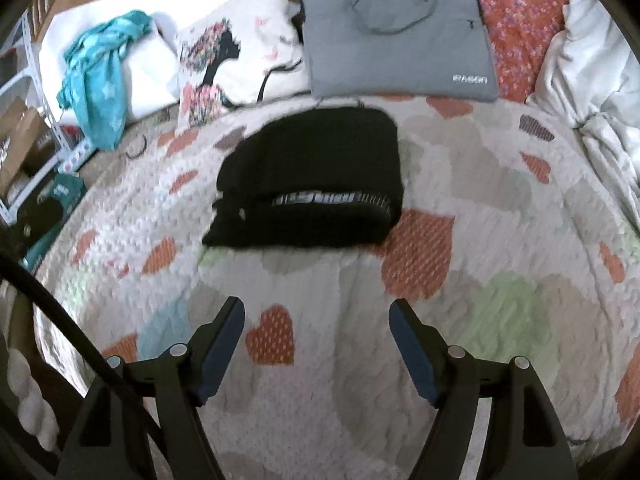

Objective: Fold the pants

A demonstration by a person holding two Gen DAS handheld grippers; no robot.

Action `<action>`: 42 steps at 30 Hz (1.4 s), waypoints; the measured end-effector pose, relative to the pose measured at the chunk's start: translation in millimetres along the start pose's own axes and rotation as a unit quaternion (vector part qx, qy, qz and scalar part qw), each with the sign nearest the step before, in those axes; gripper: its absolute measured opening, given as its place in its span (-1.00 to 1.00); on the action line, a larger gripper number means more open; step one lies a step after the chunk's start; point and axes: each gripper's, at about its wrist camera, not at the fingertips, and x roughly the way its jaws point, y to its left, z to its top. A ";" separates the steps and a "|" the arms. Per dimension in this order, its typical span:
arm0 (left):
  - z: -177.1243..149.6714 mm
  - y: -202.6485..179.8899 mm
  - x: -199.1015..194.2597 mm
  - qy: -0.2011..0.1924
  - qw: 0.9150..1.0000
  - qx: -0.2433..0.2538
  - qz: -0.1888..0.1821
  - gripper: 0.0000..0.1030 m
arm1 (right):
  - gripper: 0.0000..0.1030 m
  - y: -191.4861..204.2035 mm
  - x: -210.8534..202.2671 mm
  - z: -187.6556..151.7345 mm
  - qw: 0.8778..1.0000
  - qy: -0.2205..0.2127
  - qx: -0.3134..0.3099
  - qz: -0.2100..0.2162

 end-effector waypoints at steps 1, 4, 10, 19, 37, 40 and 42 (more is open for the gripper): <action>-1.8 -1.6 2.9 0.006 1.000 0.003 -0.002 1.00 | 0.54 2.1 3.0 -2.9 1.000 0.005 -0.004 0.002; -7.9 -8.7 12.1 0.027 0.999 0.013 -0.013 1.00 | 0.54 7.5 7.5 -7.6 1.000 0.009 -0.017 -0.003; -18.7 -22.1 27.4 0.061 0.997 0.035 -0.023 1.00 | 0.55 2.8 16.9 -9.7 1.000 0.018 -0.013 -0.014; -29.9 -38.5 48.1 0.094 0.993 0.053 -0.041 1.00 | 0.56 -16.6 27.3 -9.1 0.999 0.019 0.016 -0.021; -35.2 -42.4 62.9 0.125 0.989 0.046 -0.059 1.00 | 0.63 -16.7 35.3 -9.3 0.999 0.021 0.010 -0.028; -35.2 -42.3 64.3 0.129 0.989 0.044 -0.065 1.00 | 0.65 -16.0 36.3 -9.9 0.999 0.020 0.007 -0.030; -35.8 -42.7 64.7 0.131 0.988 0.044 -0.067 1.00 | 0.65 -16.4 36.2 -9.5 0.999 0.019 0.008 -0.029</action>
